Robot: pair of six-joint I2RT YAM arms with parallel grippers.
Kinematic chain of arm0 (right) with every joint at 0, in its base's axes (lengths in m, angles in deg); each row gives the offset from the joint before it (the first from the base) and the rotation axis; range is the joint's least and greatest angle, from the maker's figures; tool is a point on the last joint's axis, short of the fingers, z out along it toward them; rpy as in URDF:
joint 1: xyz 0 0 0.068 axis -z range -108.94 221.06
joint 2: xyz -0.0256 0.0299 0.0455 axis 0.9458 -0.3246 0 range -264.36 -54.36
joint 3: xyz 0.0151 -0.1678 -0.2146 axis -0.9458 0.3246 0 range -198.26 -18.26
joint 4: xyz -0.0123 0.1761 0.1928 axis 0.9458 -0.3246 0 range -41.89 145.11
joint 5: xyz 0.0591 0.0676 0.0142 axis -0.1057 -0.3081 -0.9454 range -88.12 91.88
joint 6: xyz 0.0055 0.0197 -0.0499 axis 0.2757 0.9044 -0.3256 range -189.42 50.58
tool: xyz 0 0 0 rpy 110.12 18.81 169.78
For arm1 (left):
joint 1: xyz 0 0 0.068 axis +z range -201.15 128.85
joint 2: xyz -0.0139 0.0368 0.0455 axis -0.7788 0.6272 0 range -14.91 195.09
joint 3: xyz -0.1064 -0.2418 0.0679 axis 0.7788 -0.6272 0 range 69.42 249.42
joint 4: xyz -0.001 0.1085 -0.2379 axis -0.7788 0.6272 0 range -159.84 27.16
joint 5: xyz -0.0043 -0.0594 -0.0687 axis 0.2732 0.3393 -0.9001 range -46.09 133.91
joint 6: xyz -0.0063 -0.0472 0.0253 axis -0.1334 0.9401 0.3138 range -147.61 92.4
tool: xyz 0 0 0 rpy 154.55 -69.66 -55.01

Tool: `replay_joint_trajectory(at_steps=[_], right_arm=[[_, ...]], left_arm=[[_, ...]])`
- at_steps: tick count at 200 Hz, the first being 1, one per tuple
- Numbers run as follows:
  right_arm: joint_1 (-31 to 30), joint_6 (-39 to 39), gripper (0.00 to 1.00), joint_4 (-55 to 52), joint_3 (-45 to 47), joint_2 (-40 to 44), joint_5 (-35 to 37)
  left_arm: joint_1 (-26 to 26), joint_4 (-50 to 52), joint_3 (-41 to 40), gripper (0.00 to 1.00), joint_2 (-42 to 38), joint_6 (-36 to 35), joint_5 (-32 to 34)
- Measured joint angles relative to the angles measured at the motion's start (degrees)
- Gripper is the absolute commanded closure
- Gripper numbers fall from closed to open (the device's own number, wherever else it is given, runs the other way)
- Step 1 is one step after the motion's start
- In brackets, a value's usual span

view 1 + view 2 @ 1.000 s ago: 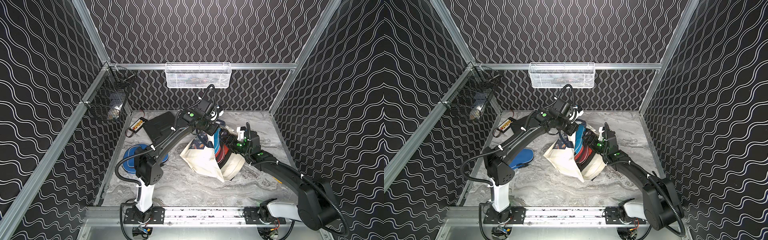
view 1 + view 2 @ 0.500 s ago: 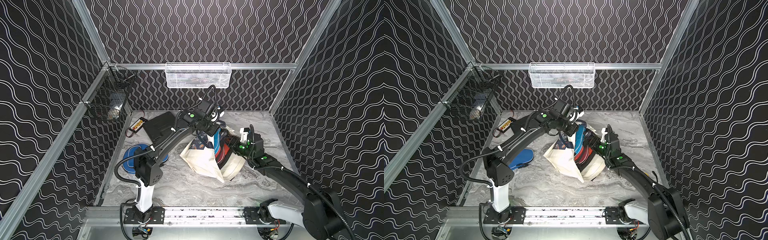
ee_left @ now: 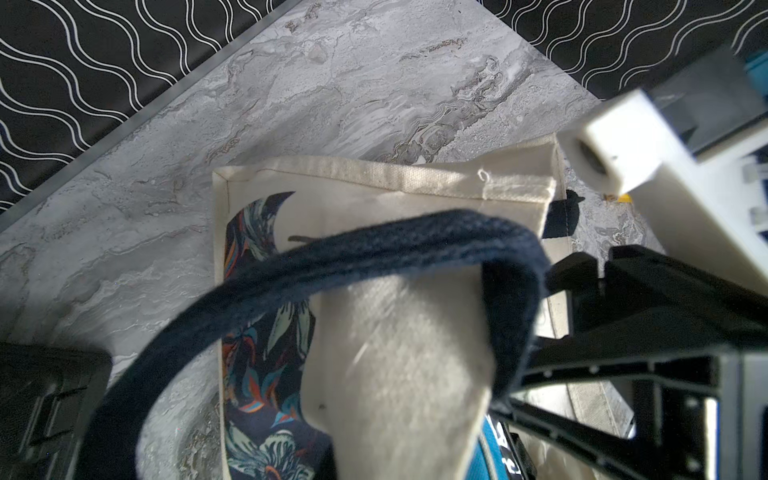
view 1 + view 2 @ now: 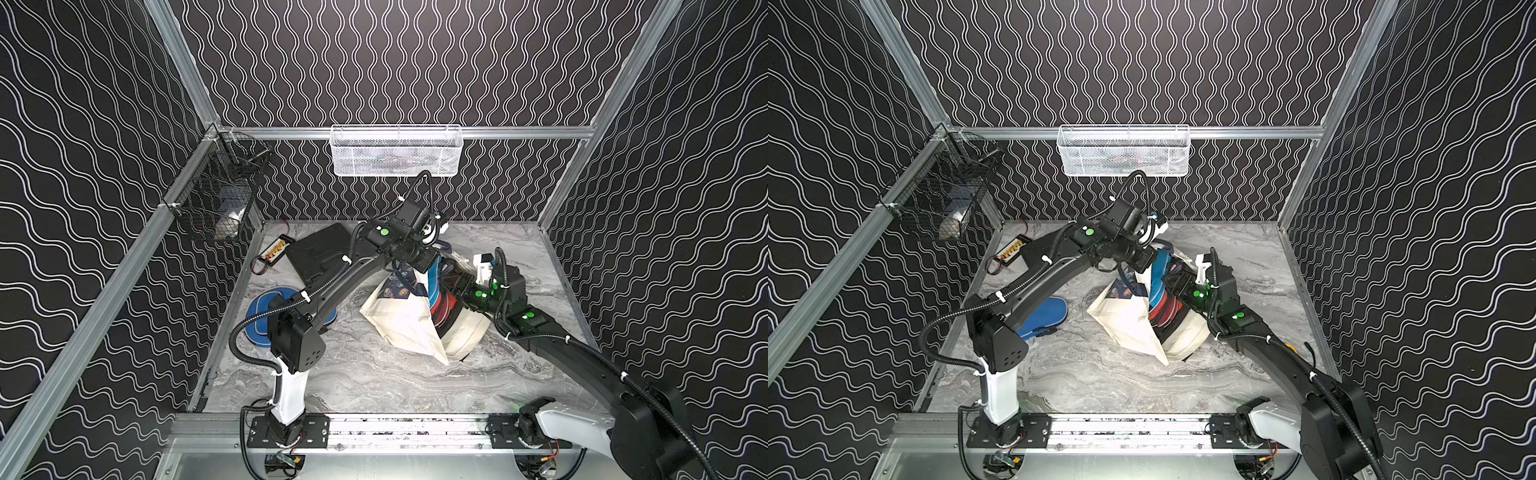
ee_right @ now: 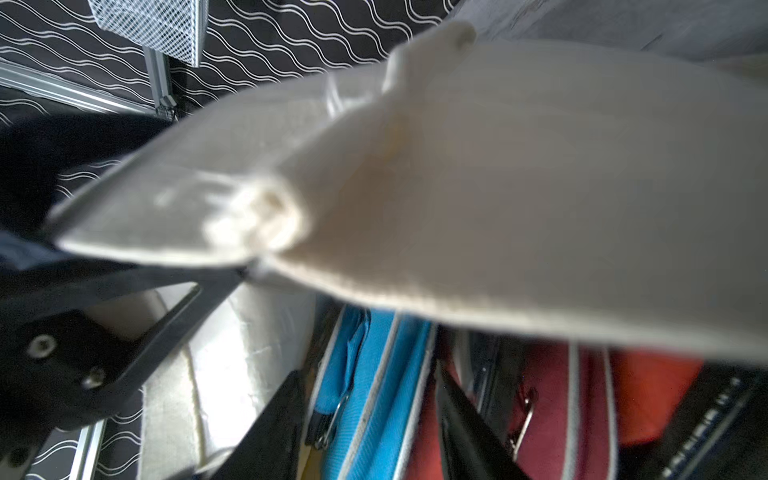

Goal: Remove the ping pong set from the canvas bag
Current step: Pick up the ping pong set from the canvas bag.

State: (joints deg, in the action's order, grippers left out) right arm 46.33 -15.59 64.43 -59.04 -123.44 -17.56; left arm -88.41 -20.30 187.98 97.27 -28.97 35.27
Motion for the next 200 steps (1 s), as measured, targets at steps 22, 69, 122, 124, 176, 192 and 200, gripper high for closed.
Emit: replay_joint_trajectory(at_steps=[22,69,122,124,176,192,200], right_arm=[[-1.66,1.18,0.5,0.07,-0.2,-2.54,-0.57],[-3.28,4.02,0.5,4.17,-0.24,-5.92,-1.18],[-3.41,8.87,0.61,8.92,-1.75,-10.6,-1.64],[-3.41,9.03,0.62,9.07,-1.79,-10.75,-1.66],[-3.91,11.76,0.85,8.37,-2.03,-9.86,-0.74],[-4.04,11.58,0.87,6.19,-2.12,-7.54,0.37],[-4.02,11.43,0.88,4.85,-2.29,-6.4,1.01]], left_arm=[[0.0,0.07,0.17,1.0,0.0,0.0,0.17],[0.04,0.15,0.24,1.0,0.0,0.02,0.35],[0.07,0.07,0.0,1.0,0.0,0.52,0.57],[0.07,0.09,0.02,1.0,0.0,0.59,0.63],[0.07,0.2,0.02,1.0,0.0,1.51,0.76],[-0.07,-0.2,0.02,1.0,0.0,1.51,0.31],[-0.04,-0.26,0.07,1.0,0.0,1.51,0.31]])
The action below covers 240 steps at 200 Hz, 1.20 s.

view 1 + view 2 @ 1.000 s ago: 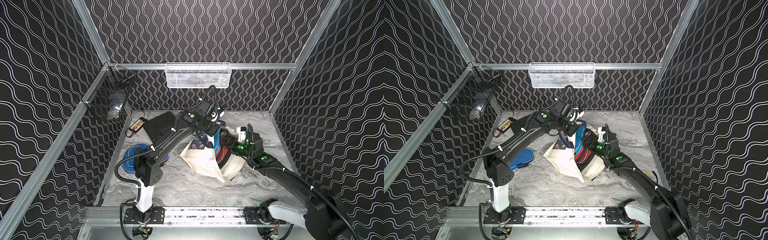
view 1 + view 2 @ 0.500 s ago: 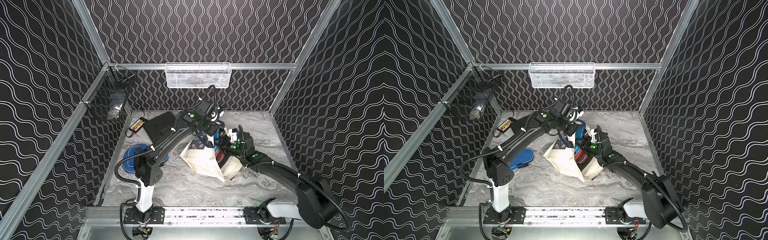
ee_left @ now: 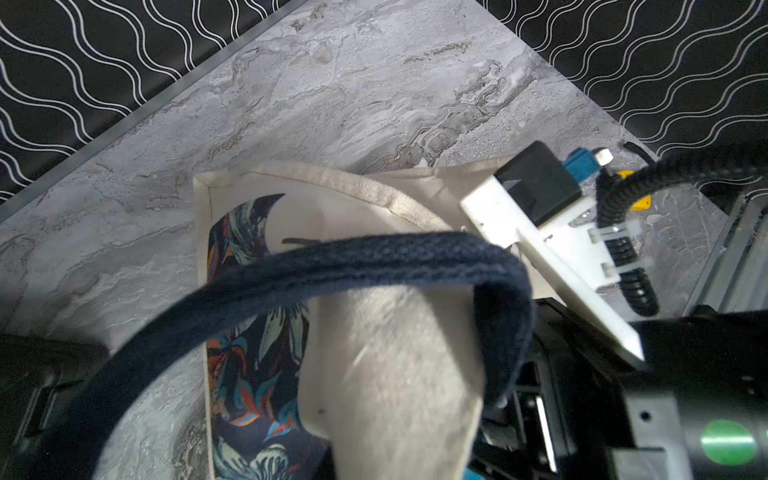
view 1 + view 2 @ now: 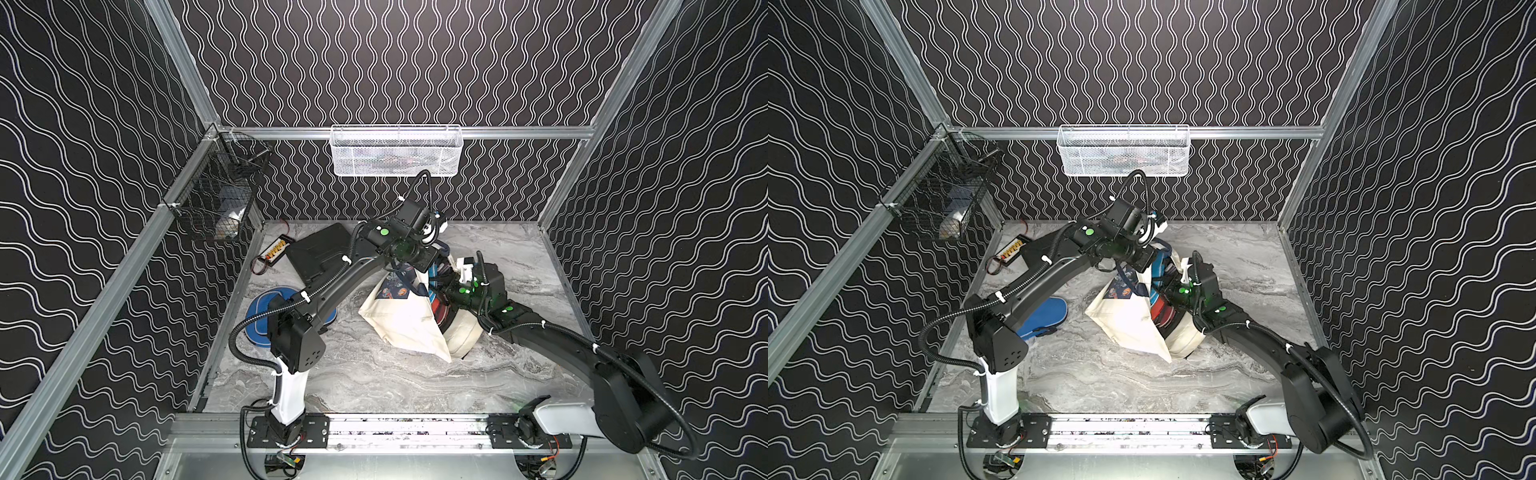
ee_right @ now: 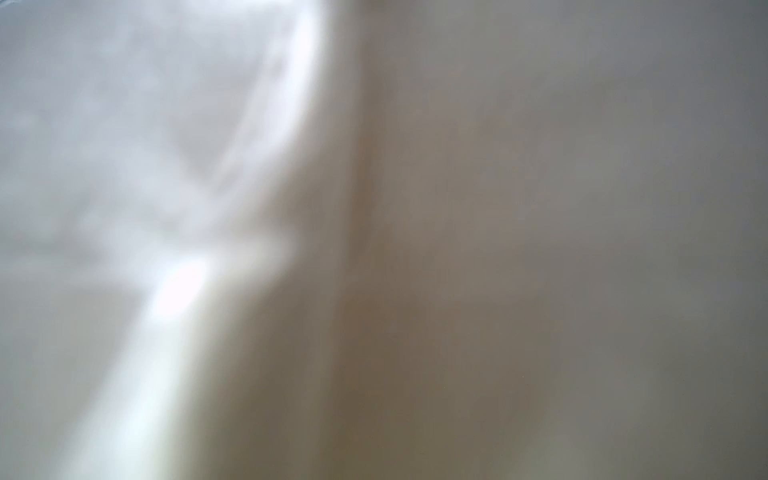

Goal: Remove the ping pong set from the canvas bag
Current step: Pick up the ping pong set from the canvas bag.

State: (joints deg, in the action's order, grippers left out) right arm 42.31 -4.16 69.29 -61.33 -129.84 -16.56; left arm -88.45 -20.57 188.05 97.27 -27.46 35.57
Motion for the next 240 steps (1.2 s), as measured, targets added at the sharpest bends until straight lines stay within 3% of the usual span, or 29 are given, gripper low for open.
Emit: replay_joint_trajectory(at_steps=[46,122,240], right_arm=[[0.02,-2.73,0.93,-7.5,-1.18,5.22,3.17],[-0.02,-7.43,0.93,-12.66,-3.56,9.33,4.87],[0.24,-16.55,0.93,-20.61,-11.02,16.37,11.76]], left_arm=[[1.75,-0.52,0.37,1.0,0.0,0.39,-0.94],[7.08,-1.53,-0.92,1.0,0.17,4.72,-1.49],[11.15,-8.22,-6.49,1.0,0.22,9.4,-4.46]])
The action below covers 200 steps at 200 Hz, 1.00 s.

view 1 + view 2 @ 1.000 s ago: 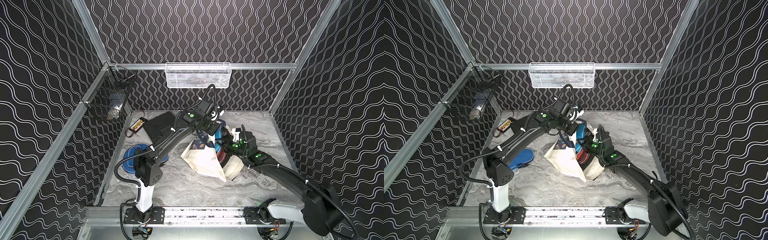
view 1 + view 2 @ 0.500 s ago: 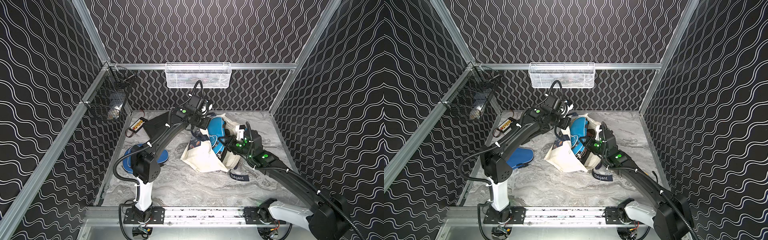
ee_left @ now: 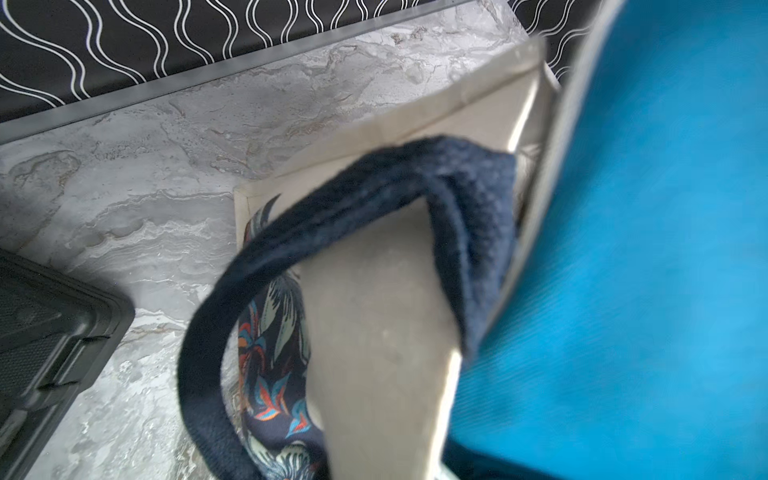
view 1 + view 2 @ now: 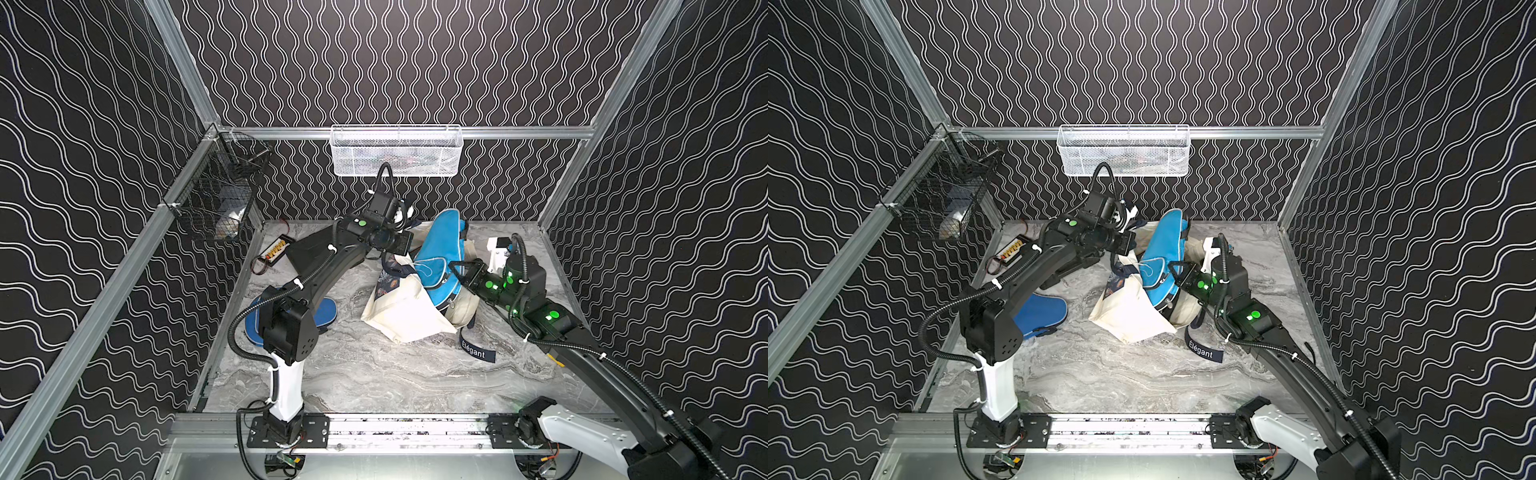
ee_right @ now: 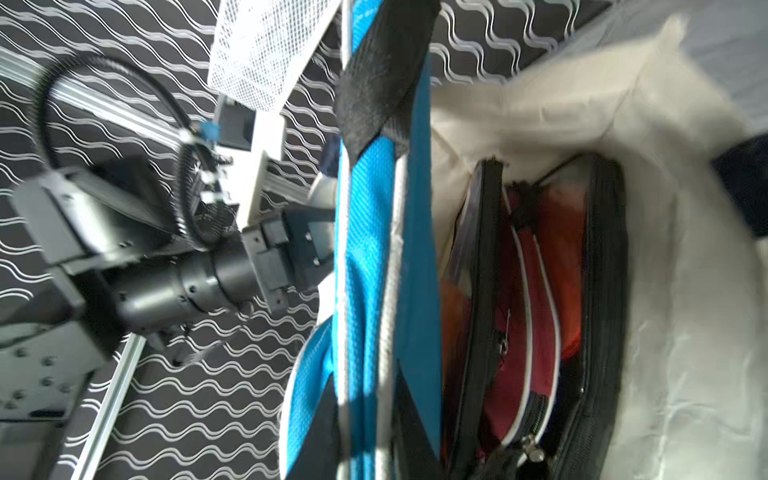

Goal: Remove the ping pong set from the canvas bag
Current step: Pick up the ping pong set from the canvas bag, then place the ping pong set at the corner of the board.

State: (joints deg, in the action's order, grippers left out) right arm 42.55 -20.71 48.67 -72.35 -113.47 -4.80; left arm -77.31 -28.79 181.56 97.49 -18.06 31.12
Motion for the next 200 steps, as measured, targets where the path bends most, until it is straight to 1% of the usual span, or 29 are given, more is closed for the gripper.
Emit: replay_joint_trajectory(at_steps=[32,66,106,128,166,200], right_arm=[[0.15,-1.79,0.92,-1.57,-3.76,0.74,2.16],[2.54,-2.86,0.91,-1.75,-6.67,1.31,4.11],[10.05,-2.6,0.91,-1.16,-7.61,2.12,7.45],[14.97,-1.01,0.92,0.04,-7.41,1.64,7.67],[25.05,4.79,0.93,8.11,-3.58,-1.62,7.56],[32.54,12.15,0.93,17.14,1.49,-7.26,7.58]], left_arm=[[0.5,-0.55,-0.92,1.0,-0.72,0.96,-0.76],[1.25,-2.58,-3.98,1.0,-2.27,1.25,-1.95],[1.88,-5.66,-9.53,1.0,-5.51,2.51,-2.54],[2.12,-6.75,-12.04,1.0,-7.23,2.82,-2.86],[2.34,-8.33,-16.13,1.0,-10.25,3.82,-3.15],[2.34,-9.2,-18.21,1.0,-11.89,4.26,-3.61]])
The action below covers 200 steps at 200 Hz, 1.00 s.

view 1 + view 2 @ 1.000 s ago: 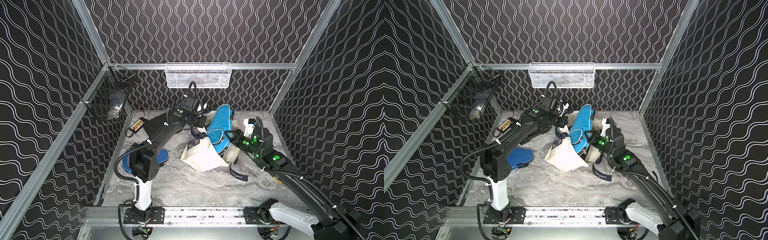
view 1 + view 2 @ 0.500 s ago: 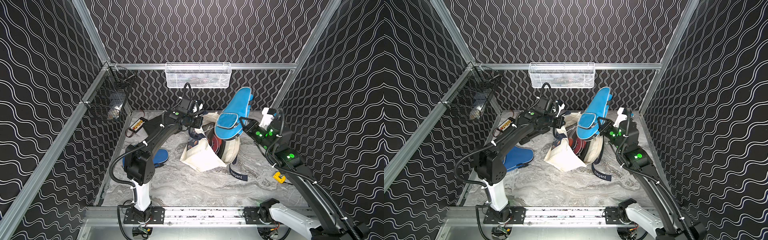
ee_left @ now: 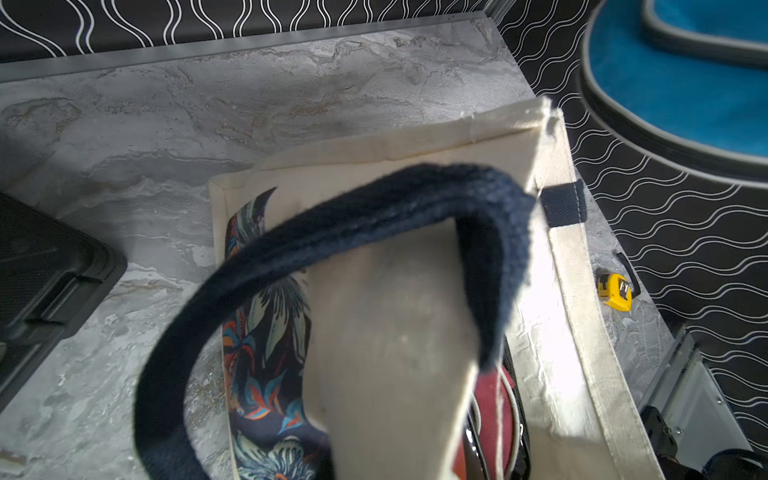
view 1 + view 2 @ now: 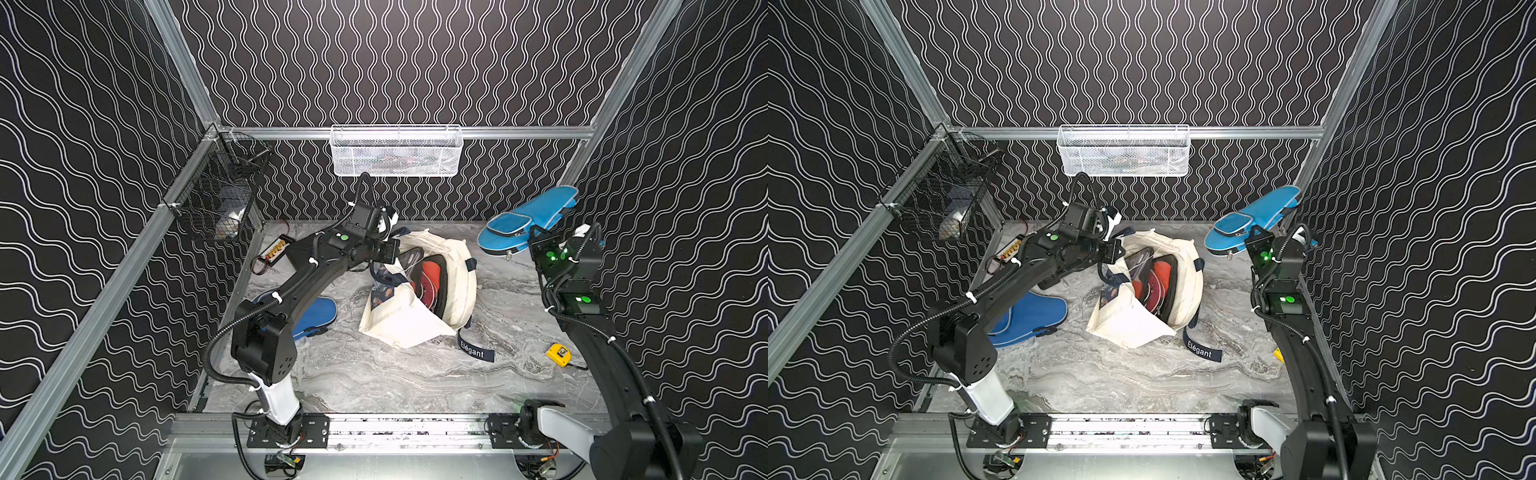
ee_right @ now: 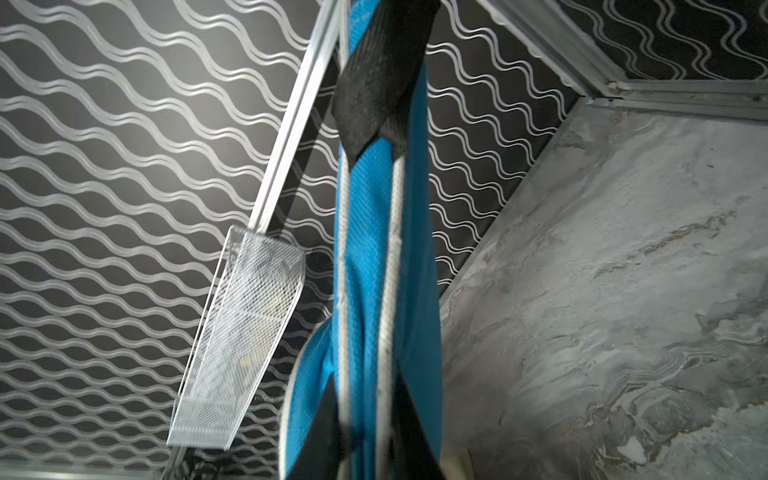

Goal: Remove the ping pong set from the canvas bag
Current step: Place the ping pong set at the corner of the board.

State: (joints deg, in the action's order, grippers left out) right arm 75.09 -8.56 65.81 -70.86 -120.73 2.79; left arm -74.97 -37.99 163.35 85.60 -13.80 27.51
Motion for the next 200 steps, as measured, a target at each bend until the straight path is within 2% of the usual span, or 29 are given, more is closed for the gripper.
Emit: replay_joint_trajectory(at_steps=[32,105,154,200], right_arm=[[3.17,6.54,0.93,7.82,2.67,-7.96,0.83],[3.8,17.38,0.91,27.61,3.96,-30.4,5.97],[3.85,22.73,0.9,33.27,-0.37,-42.64,7.15],[3.85,26.86,0.86,36.26,-3.74,-49.22,4.87]], left_arm=[[-0.04,-1.05,-1.79,1.0,-1.27,0.52,-0.09],[-1.33,-1.86,-3.23,1.0,-2.67,1.22,-0.26],[-2.78,-2.4,-3.65,1.0,-2.86,1.25,-0.26],[-3.19,-2.4,-3.76,1.0,-2.95,1.25,-0.33]])
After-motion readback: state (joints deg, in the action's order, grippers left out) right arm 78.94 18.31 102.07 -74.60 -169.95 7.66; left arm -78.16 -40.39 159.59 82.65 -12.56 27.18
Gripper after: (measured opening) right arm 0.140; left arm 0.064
